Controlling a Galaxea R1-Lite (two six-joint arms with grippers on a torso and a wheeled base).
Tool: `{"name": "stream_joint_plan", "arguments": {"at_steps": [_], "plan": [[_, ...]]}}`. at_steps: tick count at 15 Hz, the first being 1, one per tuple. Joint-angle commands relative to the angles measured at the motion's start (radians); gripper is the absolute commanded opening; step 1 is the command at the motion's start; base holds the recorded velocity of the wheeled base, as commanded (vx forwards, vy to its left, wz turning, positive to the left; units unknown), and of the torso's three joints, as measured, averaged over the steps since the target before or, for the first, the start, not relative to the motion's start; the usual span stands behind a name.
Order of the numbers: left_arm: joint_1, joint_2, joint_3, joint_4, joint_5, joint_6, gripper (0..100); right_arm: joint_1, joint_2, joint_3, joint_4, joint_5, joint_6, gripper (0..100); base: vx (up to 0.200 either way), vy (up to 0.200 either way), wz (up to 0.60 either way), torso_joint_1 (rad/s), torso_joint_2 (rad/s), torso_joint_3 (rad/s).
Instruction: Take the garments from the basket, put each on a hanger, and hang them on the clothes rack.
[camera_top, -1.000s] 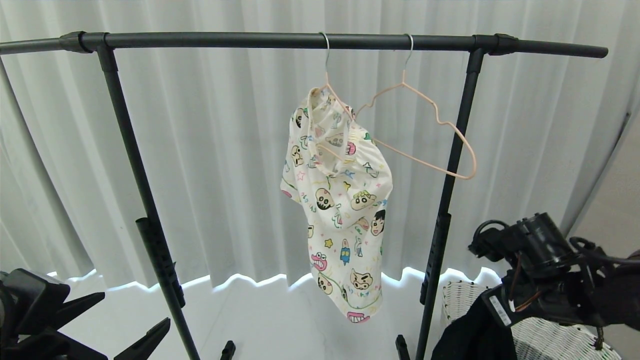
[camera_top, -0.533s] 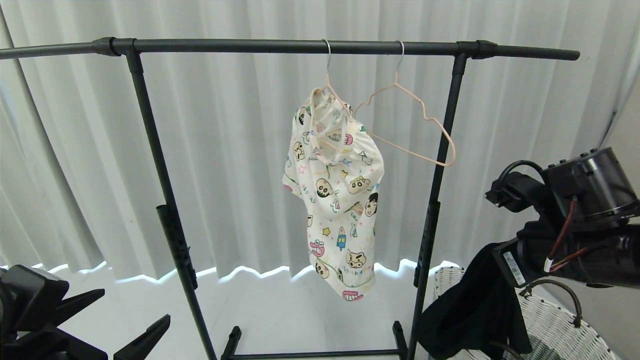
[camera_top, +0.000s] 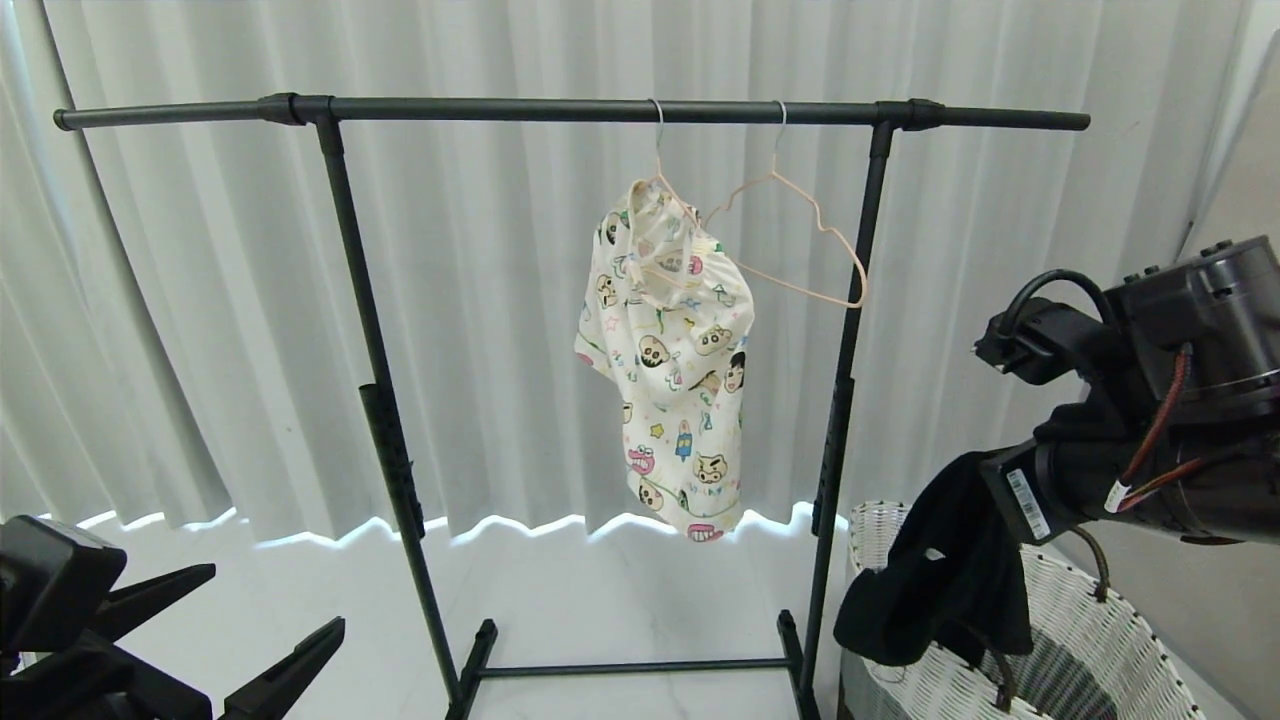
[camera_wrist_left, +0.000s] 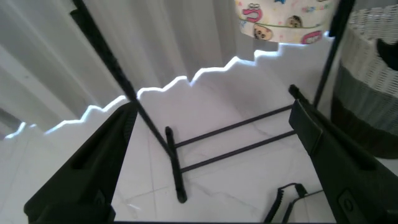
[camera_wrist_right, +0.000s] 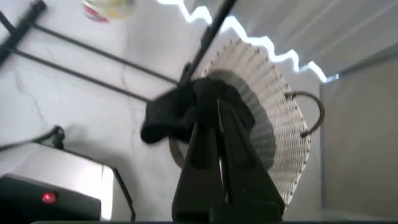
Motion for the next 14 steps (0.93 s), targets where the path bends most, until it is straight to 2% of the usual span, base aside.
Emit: {"name": "stream_joint_plan", "arguments": {"at_steps": [1,3,5,8,11,14], "plan": [[-0.001,-0.001,0.000,0.000,-0.007,-0.002,100,0.010,0.002,-0.013,-0.001,0.001,0.000,0,0.000,0.000,0.00,0.000,0.00,0.000],[-0.008,0.005,-0.029,0.000,-0.149,-0.025,100,0.040,0.025,-0.066,-0.001,0.010,0.000,0,0.000,0.000,0.00,0.000,0.00,0.000],[-0.054,0.032,-0.066,0.000,-0.228,-0.025,100,0.064,0.053,-0.125,-0.001,0.045,0.002,0,0.000,0.000,0.00,0.000,0.00,0.000],[-0.163,0.108,-0.137,0.000,-0.232,-0.048,100,0.100,0.100,-0.207,-0.001,0.114,0.005,0,0.000,0.000,0.00,0.000,0.00,0.000],[-0.315,0.257,-0.318,0.000,-0.217,-0.178,100,0.113,0.154,-0.288,-0.003,0.209,0.005,0,0.000,0.000,0.00,0.000,0.00,0.000],[-0.456,0.409,-0.373,0.000,-0.157,-0.185,100,0.149,0.197,-0.348,-0.003,0.266,0.006,0,0.000,0.000,0.00,0.000,0.00,0.000]]}}
